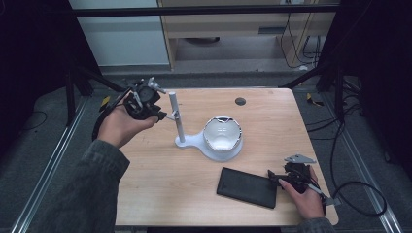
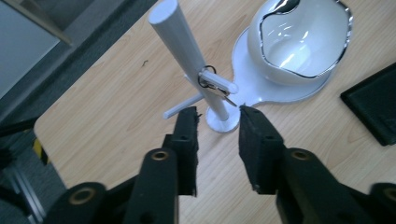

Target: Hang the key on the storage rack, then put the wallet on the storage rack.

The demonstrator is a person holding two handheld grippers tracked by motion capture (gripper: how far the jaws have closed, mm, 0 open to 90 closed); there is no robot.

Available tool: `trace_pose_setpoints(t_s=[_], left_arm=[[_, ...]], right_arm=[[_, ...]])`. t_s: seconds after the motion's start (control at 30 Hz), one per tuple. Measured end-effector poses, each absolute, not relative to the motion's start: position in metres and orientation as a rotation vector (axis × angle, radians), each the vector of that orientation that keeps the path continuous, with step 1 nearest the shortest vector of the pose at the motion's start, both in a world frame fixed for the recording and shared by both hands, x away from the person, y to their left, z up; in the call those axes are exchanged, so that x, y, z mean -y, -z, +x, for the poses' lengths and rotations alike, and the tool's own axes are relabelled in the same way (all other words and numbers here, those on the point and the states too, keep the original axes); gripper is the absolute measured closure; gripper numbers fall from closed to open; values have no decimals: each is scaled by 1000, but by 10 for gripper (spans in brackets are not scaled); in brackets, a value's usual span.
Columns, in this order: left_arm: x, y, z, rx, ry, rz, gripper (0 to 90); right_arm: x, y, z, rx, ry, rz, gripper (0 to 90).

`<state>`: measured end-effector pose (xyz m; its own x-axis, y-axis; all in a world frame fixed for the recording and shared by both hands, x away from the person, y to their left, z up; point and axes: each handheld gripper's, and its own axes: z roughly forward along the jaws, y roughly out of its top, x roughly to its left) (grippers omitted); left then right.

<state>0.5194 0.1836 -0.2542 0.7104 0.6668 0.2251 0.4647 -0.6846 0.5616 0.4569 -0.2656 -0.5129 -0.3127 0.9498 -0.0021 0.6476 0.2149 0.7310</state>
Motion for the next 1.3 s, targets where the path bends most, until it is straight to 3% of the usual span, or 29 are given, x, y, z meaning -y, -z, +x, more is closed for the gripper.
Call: trace_pose_setpoints(t_s=[0.17, 0.37, 0.77, 1.1, 1.17, 1.3], left_arm=[[-194, 280, 486, -793, -597, 2337, 595], [-196, 311, 462, -727, -578, 2337, 522], [-188, 365, 454, -682, -454, 2386, 496], [-158, 410, 452, -582, -318, 2421, 678], [-150, 418, 453, -531, -286, 2499, 696], [-144, 428, 452, -543, -254, 2464, 784]], right_arm=[[266, 513, 457, -2041, -886, 1476, 41], [266, 512, 457, -2041, -888, 1478, 40], [266, 513, 457, -2042, -885, 1474, 37], [266, 513, 458, -2042, -884, 1475, 37], [266, 513, 458, -2042, -884, 1474, 36], [265, 513, 458, -2040, -883, 1477, 35]])
